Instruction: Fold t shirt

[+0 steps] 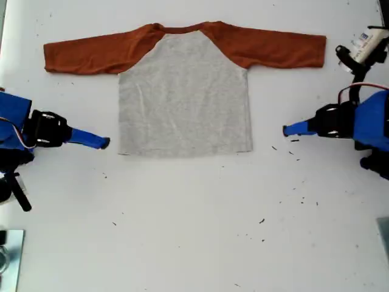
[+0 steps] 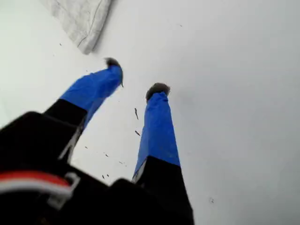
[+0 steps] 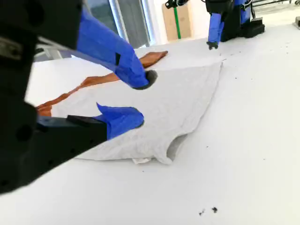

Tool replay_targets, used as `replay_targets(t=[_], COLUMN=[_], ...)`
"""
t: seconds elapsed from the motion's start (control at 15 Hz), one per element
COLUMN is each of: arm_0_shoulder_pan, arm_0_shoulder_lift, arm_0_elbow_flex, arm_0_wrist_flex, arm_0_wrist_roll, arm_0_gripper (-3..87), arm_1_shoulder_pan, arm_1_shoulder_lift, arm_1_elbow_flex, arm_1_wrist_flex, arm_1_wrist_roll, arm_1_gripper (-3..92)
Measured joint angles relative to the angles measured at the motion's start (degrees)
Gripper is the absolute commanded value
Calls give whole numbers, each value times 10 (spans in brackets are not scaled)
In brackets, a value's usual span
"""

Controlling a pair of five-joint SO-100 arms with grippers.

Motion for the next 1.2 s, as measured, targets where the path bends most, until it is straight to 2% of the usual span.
replay_targets(t=[0.13, 0.27, 0.33, 0.67, 0.73, 0.87, 1.07, 1.2], arm_0_shoulder_pan=[18, 12, 15, 47, 44, 45, 45, 45], arm_0_shoulder_lift=[0, 1, 1, 1, 1, 1, 1, 1], arm_0_elbow_flex=[0, 0, 0, 0, 0, 0, 0, 0], arm_0_wrist_flex=[0, 0, 0, 0, 0, 0, 0, 0], arm_0_wrist_roll=[0, 0, 0, -2, -2, -2, -2, -2], arm_0_gripper=[-2, -3, -3, -3, -3, -3, -3, -3], arm_1_shoulder_pan=[-3, 18, 54, 350, 389, 466, 546, 605], arm_1_shoulder_lift=[0, -27, -91, -545, -636, -776, -871, -882], arm_1_elbow_flex=[-3, -45, -108, -634, -745, -902, -922, -806], arm_1_wrist_flex=[-7, -4, 12, 156, 181, 209, 192, 84], arm_1_wrist_roll=[-4, -11, -45, -343, -391, -463, -541, -584], arm_1_gripper=[35, 35, 35, 35, 75, 353, 380, 368])
